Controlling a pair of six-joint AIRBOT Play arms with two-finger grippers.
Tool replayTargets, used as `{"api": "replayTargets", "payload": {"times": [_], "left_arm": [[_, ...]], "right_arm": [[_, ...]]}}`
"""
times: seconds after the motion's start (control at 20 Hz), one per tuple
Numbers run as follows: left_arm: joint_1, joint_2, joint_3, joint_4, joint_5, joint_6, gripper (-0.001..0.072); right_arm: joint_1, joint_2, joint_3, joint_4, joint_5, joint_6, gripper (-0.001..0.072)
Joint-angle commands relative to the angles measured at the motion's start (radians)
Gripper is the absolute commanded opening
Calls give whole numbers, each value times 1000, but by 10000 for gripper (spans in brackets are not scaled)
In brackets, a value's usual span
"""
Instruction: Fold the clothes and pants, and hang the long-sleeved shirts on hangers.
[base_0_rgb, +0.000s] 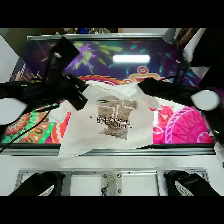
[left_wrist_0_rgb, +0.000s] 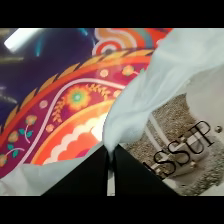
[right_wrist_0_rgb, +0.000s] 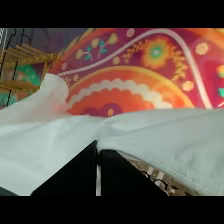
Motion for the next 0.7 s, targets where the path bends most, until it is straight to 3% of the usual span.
{"api": "replayTargets", "payload": {"times": [0.0,0.2,0.3,0.5,0.65], "left_arm": [[-66,126,45,-40,-166,-95,13],[-193,221,-138,-46,-283,-281,13],[-256,222,-233,-113,-300,-317,12],[-279,76,-312,-214,-290,-315,12],[-142,-107,-266,-235,-224,-240,12]], "right_arm": [[1,222,79,-344,358,249,11],[31,340,39,-389,748,401,11],[43,348,-5,-386,836,446,11],[42,284,-73,-380,802,443,11],[36,125,-73,-406,641,388,11]]}}
